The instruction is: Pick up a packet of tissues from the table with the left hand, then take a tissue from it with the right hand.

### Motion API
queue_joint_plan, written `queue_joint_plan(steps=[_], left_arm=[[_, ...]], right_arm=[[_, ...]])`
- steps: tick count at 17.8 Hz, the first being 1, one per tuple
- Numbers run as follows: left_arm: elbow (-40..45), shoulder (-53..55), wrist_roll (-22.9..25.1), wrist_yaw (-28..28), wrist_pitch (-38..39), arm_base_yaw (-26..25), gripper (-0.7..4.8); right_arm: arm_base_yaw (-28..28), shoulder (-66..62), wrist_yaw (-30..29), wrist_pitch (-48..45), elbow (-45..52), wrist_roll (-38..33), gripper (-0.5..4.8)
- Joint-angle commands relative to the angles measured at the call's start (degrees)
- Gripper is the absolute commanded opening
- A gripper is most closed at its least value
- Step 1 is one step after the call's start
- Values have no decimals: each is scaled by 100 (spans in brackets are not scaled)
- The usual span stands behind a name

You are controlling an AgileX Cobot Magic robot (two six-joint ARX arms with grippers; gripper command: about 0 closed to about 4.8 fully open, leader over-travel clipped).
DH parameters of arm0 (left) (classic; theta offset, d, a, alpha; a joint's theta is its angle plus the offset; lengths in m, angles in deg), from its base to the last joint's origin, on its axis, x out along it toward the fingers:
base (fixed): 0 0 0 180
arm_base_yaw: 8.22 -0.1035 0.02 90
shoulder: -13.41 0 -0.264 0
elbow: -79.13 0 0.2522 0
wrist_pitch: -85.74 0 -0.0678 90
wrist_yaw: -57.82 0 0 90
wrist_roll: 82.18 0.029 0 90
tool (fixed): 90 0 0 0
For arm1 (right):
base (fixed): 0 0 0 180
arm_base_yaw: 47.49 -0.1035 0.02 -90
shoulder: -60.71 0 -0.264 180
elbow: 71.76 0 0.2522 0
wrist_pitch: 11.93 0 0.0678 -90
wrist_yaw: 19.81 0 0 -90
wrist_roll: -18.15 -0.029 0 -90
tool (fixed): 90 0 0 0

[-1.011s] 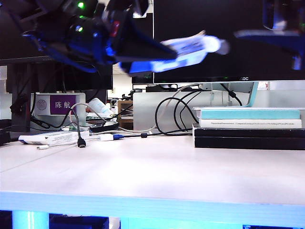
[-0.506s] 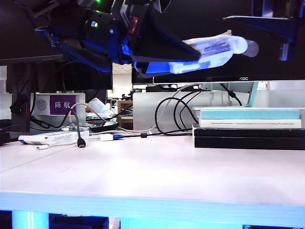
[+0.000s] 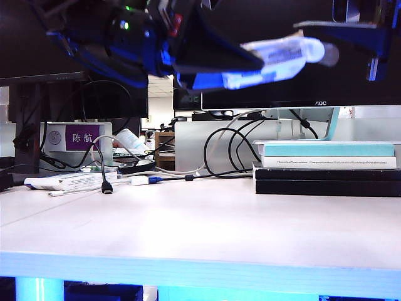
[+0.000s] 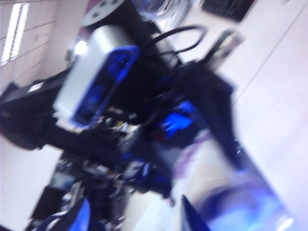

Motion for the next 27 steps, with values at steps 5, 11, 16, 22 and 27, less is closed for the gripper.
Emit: queue_joint_plan(steps=[5,11,16,22,27], left_arm=[[-50,-87,31,0,-160,-7,206],[-50,-81,9,-186,-446,15,206],[-50,-79,-15,-240,-551,223,206],[-50,-83,-33,-490,-570,214,206],[-48,-114,-37,-315,-223,-560,205]], right_arm=[[11,11,293,260,-20,332,238],[9,11,291,267,-20,328,198],[9,11,264,289,-20,328,180],[11,11,479,293,-20,758,-6],[17,15,1700,761,-20,1711,-6]])
